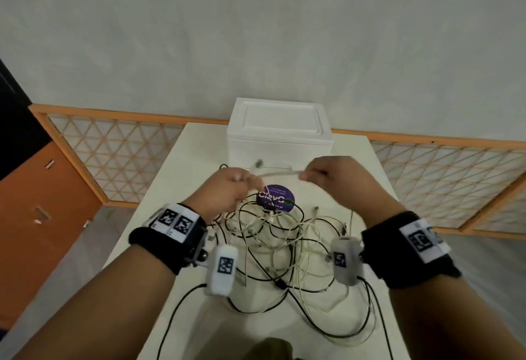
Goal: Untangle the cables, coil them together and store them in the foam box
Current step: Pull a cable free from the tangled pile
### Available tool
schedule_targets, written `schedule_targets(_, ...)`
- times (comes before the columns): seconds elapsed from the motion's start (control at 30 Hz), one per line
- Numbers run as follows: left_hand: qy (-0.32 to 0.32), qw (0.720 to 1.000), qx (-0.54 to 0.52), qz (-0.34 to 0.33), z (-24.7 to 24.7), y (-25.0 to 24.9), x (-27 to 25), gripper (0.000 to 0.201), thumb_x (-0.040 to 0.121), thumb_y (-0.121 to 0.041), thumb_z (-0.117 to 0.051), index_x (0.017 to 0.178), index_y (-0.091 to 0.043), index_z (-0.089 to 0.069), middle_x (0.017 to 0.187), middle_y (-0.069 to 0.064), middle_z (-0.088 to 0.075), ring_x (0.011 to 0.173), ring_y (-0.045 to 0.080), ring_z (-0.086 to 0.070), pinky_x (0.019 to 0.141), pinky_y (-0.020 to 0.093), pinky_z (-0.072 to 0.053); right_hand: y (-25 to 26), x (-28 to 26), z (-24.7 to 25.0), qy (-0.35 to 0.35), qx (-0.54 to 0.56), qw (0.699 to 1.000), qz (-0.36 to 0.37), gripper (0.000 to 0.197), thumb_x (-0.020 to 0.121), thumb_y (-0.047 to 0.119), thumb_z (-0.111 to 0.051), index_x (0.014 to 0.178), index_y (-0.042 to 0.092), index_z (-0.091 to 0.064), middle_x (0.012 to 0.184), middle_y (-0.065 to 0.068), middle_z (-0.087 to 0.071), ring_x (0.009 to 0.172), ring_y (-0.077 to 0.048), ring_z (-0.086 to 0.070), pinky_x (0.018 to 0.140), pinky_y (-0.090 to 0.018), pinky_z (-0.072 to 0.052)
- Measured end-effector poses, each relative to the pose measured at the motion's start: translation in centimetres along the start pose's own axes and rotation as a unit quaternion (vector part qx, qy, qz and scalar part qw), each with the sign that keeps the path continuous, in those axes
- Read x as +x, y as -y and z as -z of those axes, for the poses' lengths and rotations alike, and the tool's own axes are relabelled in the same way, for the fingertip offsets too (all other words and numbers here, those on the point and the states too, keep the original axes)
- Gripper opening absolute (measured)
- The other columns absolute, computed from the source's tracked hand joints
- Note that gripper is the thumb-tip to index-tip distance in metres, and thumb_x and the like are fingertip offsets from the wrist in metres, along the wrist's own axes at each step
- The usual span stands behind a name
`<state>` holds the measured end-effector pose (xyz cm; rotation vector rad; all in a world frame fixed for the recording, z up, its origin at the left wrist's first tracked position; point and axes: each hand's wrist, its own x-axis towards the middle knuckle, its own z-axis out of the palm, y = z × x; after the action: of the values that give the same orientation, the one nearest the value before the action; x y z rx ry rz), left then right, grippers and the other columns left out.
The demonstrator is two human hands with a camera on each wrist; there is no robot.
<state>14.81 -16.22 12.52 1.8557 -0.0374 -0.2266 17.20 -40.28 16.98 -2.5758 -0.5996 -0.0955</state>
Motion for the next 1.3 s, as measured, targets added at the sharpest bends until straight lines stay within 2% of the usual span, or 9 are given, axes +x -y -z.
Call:
schedule_targets(0.17,-0.112,0.99,-0.08,0.018,5.0,3.0,0.3,0.02,0.091,-0.028,-0.062,0.078,-0.016,-0.072,0.051,-0.01,-0.029,0.045,0.009,-0.019,0.04,0.018,-0.016,-4.2,-2.0,3.2,-0.031,-0.009,0.997,-0.077,0.026,0.091,0.039,-0.057,0.084,0.017,-0.07,0.064,0.008,-0.056,0.063,-0.005,-0.05,0.06,-0.015,-0.035)
schedule_targets(0.5,-0.263,0.959,-0.102,0.04,9.6,6.4,-0.3,0.02,0.093,-0.025,-0.061,0.089,-0.007,-0.069,0.053,-0.005,-0.026,0.035,0.005,-0.019,0.037,0.014,-0.015,-9.0,-5.4,4.2,-0.037,-0.072,0.978,-0.191,0.043,0.088,0.05,-0.052,0.07,0.014,-0.065,0.056,-0.003,-0.053,0.059,-0.017,-0.052,0.053,-0.029,-0.033)
schedule_targets(0.7,-0.187,0.977,-0.038,0.095,7.2,7.0,-0.8,0.018,0.088,-0.025,-0.067,0.095,-0.01,-0.072,0.061,-0.001,-0.05,0.04,0.008,-0.027,0.042,0.019,-0.02,-13.3,-6.1,3.6,-0.046,-0.131,0.945,-0.298,0.052,0.086,0.058,-0.05,0.067,0.011,-0.062,0.057,-0.008,-0.058,0.057,-0.022,-0.055,0.055,-0.032,-0.04)
schedule_targets(0.83,-0.108,0.983,-0.095,0.111,3.4,6.9,-1.0,0.016,0.086,-0.014,-0.068,0.1,-0.017,-0.064,0.062,-0.008,-0.056,0.038,0.006,-0.026,0.039,0.018,-0.021,-15.1,-6.2,1.3,0.105,-0.226,0.885,-0.393,0.044,0.081,0.059,-0.056,0.091,0.018,-0.064,0.1,-0.006,-0.067,0.088,-0.025,-0.059,0.08,-0.038,-0.046)
schedule_targets(0.93,-0.08,0.948,-0.286,0.114,0.8,6.2,-0.9,0.007,0.092,-0.008,-0.055,0.086,-0.01,-0.056,0.068,-0.001,-0.048,0.042,0.006,-0.03,0.04,0.018,-0.022,-10.7,-4.3,-1.8,0.068,-0.186,0.937,-0.289,0.06,0.08,0.055,-0.063,0.128,0.021,-0.055,0.132,-0.007,-0.054,0.119,-0.027,-0.052,0.103,-0.04,-0.039)
schedule_targets(1.03,-0.038,0.907,-0.41,0.092,-2.0,4.7,-1.1,0.023,0.099,-0.011,-0.042,0.082,-0.008,-0.057,0.072,0.002,-0.054,0.047,0.008,-0.039,0.044,0.019,-0.031,-1.6,-2.1,-6.1,0.115,0.013,0.987,-0.114,0.077,0.075,0.054,-0.069,0.14,0.023,-0.041,0.143,0.0,-0.044,0.131,-0.02,-0.042,0.109,-0.032,-0.031)
schedule_targets(1.13,-0.088,0.908,-0.407,0.054,-3.4,3.8,-0.9,0.024,0.099,-0.015,-0.045,0.086,-0.006,-0.063,0.064,0.0,-0.056,0.049,0.009,-0.047,0.043,0.02,-0.04,4.1,-1.0,-10.8,0.198,0.165,0.966,-0.017,0.065,0.075,0.049,-0.07,0.129,0.027,-0.041,0.123,0.007,-0.058,0.114,-0.012,-0.055,0.102,-0.038,-0.043)
schedule_targets(1.23,-0.137,0.894,-0.427,0.022,-2.6,3.9,-1.1,0.021,0.098,-0.014,-0.048,0.089,-0.005,-0.064,0.063,0.0,-0.058,0.05,0.007,-0.052,0.041,0.018,-0.041,5.6,-0.4,-12.2,0.114,0.256,0.959,-0.029,0.034,0.087,0.031,-0.061,0.118,0.03,-0.047,0.091,0.001,-0.068,0.082,-0.013,-0.063,0.084,-0.042,-0.051)
schedule_targets(1.3,-0.15,0.89,-0.431,0.005,-2.1,4.4,-1.4,0.021,0.097,-0.013,-0.049,0.091,-0.003,-0.066,0.064,0.001,-0.06,0.052,0.009,-0.054,0.05,0.019,-0.048,5.5,-0.4,-12.2,0.067,0.273,0.959,-0.022,0.04,0.09,0.027,-0.061,0.128,0.026,-0.049,0.097,0.001,-0.07,0.086,-0.012,-0.065,0.082,-0.031,-0.052)
